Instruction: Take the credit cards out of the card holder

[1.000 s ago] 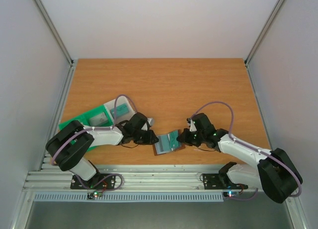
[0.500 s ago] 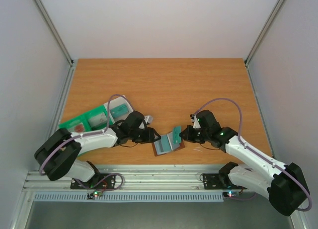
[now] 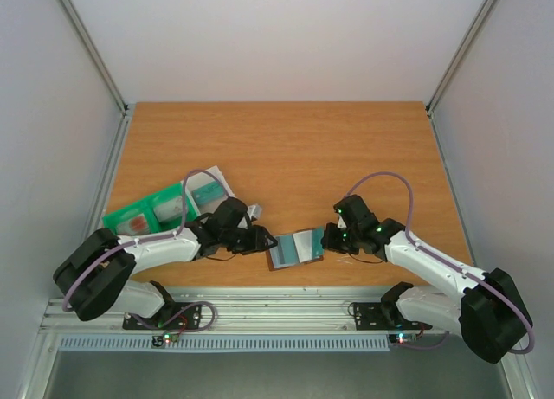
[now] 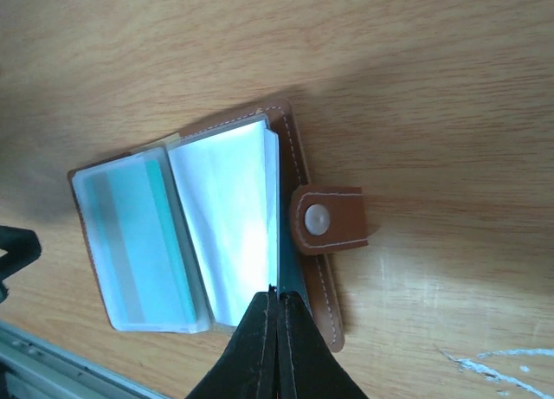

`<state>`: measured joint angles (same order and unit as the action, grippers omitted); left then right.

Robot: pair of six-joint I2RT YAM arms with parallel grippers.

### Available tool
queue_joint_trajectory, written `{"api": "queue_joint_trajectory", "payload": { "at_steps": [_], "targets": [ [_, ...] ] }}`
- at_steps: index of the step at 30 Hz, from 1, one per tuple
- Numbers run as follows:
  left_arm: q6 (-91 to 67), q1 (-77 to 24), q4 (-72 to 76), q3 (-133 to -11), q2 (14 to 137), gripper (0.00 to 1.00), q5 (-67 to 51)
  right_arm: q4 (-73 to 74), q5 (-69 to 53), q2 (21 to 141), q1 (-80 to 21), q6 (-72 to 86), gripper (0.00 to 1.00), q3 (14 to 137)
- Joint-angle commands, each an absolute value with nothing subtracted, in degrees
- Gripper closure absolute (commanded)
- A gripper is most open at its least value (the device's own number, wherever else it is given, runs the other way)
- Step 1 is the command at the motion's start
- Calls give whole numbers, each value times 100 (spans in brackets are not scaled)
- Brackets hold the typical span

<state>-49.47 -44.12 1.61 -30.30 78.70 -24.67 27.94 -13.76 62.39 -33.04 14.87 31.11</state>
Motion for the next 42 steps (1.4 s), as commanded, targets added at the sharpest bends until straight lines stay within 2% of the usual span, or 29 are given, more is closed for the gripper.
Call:
{"api": "queue_joint_trajectory", "payload": {
  "at_steps": [1,15,29,42],
  "targets": [
    [-4992,-4431,455,-2992,7661,59,-2503,2955,-1046,6229,-3287,1369,99,3155],
    [-5233,-4430,112,-2984,6595,51,-2409,2802,-2214,5275,-3286,1686,99,3397],
    [-5793,-4431,616,-2866,5975,47,-2714,917,-3674,4451,-3294,3032,99,2959],
    [-6248,-4430,1809,-2576,6006,49,-3089,282,-3642,4702,-3611,3349,99,2911]
  ]
}}
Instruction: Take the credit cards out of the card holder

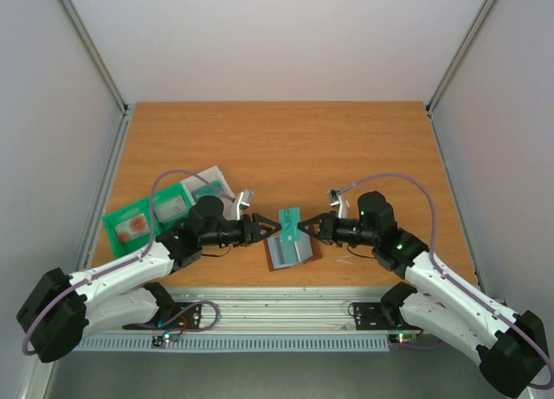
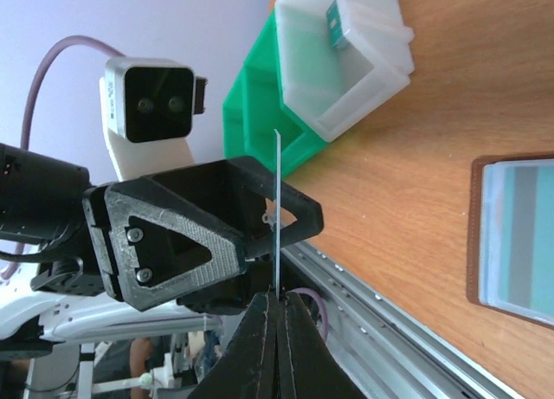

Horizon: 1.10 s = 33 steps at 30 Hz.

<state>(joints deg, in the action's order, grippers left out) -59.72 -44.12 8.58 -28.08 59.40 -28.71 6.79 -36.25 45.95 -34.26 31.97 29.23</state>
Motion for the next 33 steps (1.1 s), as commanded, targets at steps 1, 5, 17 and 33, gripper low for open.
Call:
{"api": "queue_joint_trajectory", "payload": {
  "at_steps": [1,5,17,33],
  "targets": [
    [-6333,-4435,1968,-2543,6031,50,-3112,269,-3613,4743,-3666,3349,99,2921],
    [-6494,-4431,2170,-2471,6033,77,-3181,253,-3552,4849,-3793,3339,99,2919],
    [-5563,-4430,792,-2734,5256,99,-3409,2213,-3357,4813,-3858,1741,78,3786],
    [-3845,-4430,-1474,-3398,4768,100,-5034,4477,-4310,5663,-3853,-688,53,5678]
  ]
}}
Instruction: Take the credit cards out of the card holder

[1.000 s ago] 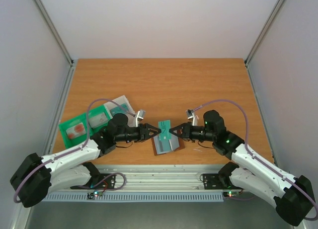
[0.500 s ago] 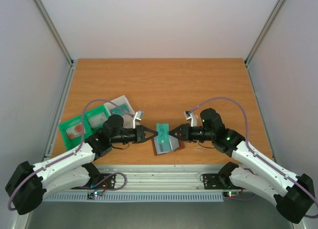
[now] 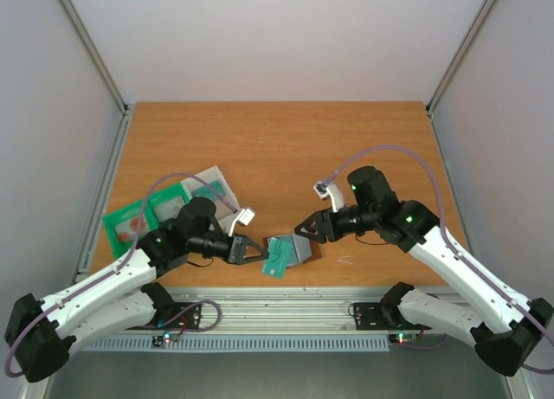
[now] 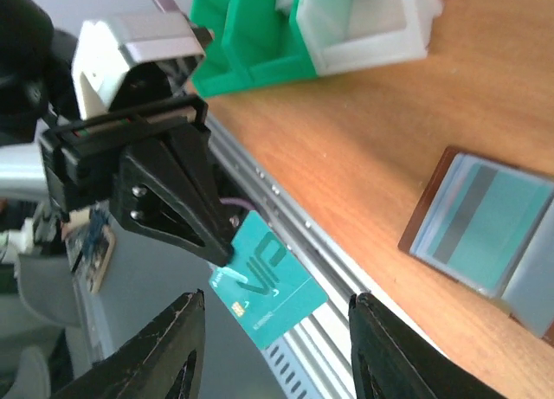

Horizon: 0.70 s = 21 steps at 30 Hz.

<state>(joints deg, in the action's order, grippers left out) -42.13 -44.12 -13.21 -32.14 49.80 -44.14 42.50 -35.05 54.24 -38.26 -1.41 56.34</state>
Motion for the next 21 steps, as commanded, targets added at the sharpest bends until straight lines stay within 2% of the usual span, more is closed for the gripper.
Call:
{"api": "queue_joint_trajectory", "payload": {
  "at_steps": [1,8,16,18,21],
  "targets": [
    [-3837,-4432,-1445,-3399,4726,100,-5090,4358,-4556,5760,-3850,-663,53,5651],
    [-3712,-4431,-1510,-3451,4774,100,-5273,3663,-5522,6312,-3889,-445,53,5348],
    [-3744,-4434,-1371,-3441,4745,100,-5337,3596,-5567,6660,-4228,-543,55,5310],
    [-3744,-4438,-1396,-3452,4772,99,-5324,3538,-5547,6683,-4264,-541,61,5271],
    [-3703,-4431,-1529,-3484,4786,100,-5227,3415,-5512,6631,-4266,-476,81,5206]
  ]
}}
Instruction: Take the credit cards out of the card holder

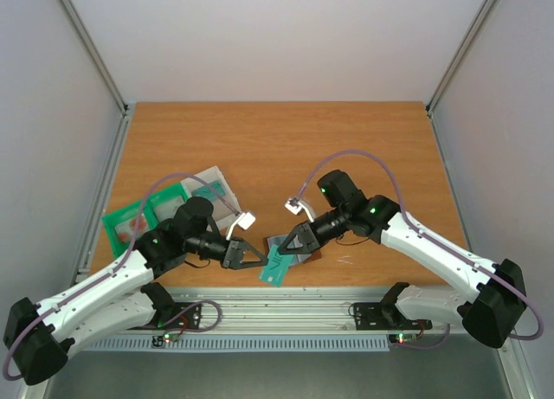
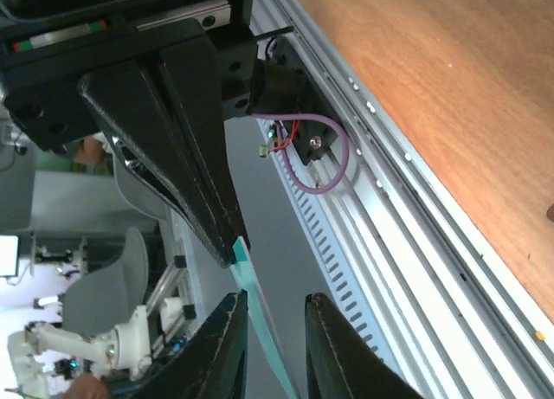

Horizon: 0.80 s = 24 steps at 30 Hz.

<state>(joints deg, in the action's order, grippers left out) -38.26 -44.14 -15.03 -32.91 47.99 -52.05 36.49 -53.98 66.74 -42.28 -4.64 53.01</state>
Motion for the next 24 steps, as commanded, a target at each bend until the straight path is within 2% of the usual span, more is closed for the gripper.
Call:
{"api": "queue_joint_trajectory", "payload": {
  "at_steps": [1,3,5,6,8,12,15,18,24],
  "targets": [
    [-3673,-4431,-1589,-3502,4766,100,-5158,3334,-5519,6585,-4267,-444,87,5181],
    [-3619,-4430,-1875,-3595,4694,100,-4734,3228,-5486,6476,-4269,-378,98,5154],
    [-3621,-4425,-2060,-3671,4588,99,-4261,3134,-5295,6358,-4269,-324,99,5112],
    [-3663,-4421,-2083,-3719,4538,94,-4018,3074,-5202,6311,-4265,-294,99,5078],
    [-3793,-4412,-2301,-3898,4443,74,-3448,2886,-5100,6251,-4264,-125,99,4989],
    [-4123,-4404,-3225,-4436,4312,46,-1913,2203,-4736,6103,-4264,629,99,4776],
    [-4452,-4403,-3354,-4520,4063,31,-1451,1864,-4138,6007,-4264,1100,99,4752],
    [-4754,-4406,-3331,-4440,3663,23,-1114,1309,-3677,5913,-4263,1747,99,4679],
    [-5435,-4403,-2791,-3944,2986,22,-1011,-201,-3048,5935,-4266,2910,99,4235]
  ]
}}
